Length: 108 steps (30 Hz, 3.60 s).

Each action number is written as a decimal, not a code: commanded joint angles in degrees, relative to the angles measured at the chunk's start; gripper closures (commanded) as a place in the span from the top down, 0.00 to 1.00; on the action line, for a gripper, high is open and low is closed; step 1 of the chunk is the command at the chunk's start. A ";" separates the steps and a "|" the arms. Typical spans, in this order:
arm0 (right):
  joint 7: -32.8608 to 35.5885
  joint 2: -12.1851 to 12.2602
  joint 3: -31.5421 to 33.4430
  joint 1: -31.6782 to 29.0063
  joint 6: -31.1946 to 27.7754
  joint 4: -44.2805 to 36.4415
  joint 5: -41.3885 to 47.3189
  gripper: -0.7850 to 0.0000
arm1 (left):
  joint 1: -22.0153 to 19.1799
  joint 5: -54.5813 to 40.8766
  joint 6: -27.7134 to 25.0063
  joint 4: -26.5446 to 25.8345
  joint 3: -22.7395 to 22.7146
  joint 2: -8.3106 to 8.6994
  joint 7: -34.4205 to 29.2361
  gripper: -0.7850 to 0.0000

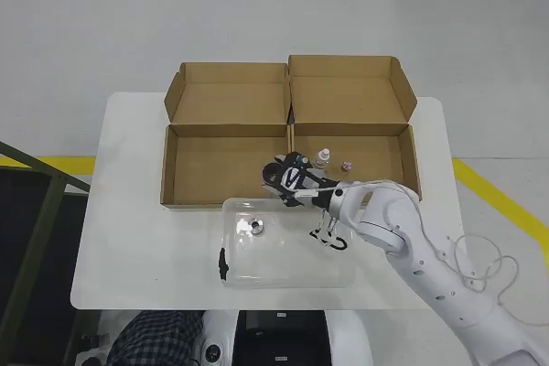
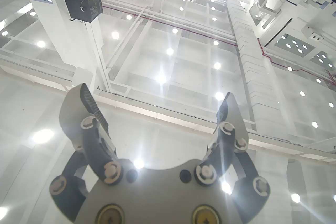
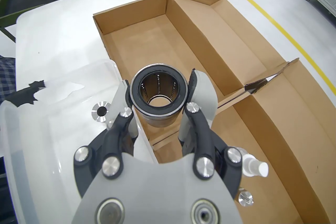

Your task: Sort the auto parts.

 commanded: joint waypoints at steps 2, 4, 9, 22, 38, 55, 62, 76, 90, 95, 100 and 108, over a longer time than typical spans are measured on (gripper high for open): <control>-0.07 -0.57 -1.12 1.09 0.93 1.72 -0.07 0.00 | 0.00 0.00 0.00 0.00 0.00 0.00 0.00 1.00; -0.14 -1.00 -1.84 1.88 1.41 3.13 0.17 0.00 | 0.00 0.00 0.00 0.00 0.00 0.00 0.00 1.00; -0.10 -2.24 -3.38 4.29 1.84 8.05 3.65 0.00 | 0.00 0.00 0.00 0.00 0.00 0.00 0.00 1.00; -0.87 -4.93 -7.39 8.04 3.54 15.57 3.36 0.00 | 0.00 0.00 0.00 0.00 0.00 0.00 0.00 1.00; 0.70 -6.37 -8.54 7.90 4.54 16.72 -0.93 0.32 | 0.00 0.00 0.00 0.00 0.00 0.00 0.00 1.00; 2.13 -7.15 -6.89 7.73 3.68 16.93 -2.39 0.52 | 0.00 0.00 0.00 0.00 0.00 0.00 0.00 1.00; 2.26 -6.91 -5.18 6.54 2.83 13.53 -3.70 0.57 | 0.00 0.00 0.00 0.00 0.00 0.00 0.00 1.00; 2.50 -3.55 1.63 -6.45 -7.54 -5.86 -7.82 0.69 | 0.00 0.00 0.00 0.00 0.00 0.00 0.00 1.00; -0.97 -2.29 0.64 -14.22 -13.23 -8.02 -12.75 0.69 | 0.00 0.00 0.00 0.00 0.00 0.00 0.00 1.00; -2.81 -2.77 -0.73 -12.66 -14.17 -3.69 -10.87 0.70 | 0.00 0.00 0.00 0.00 0.00 0.00 0.00 1.00; -3.38 -3.35 -1.82 -10.65 -12.13 -0.06 -12.08 0.71 | 0.00 0.00 0.00 0.00 0.00 0.00 0.00 1.00; -3.26 -4.61 -4.51 -7.75 -8.44 4.38 -13.78 0.70 | 0.00 0.00 0.00 0.00 0.00 0.00 0.00 1.00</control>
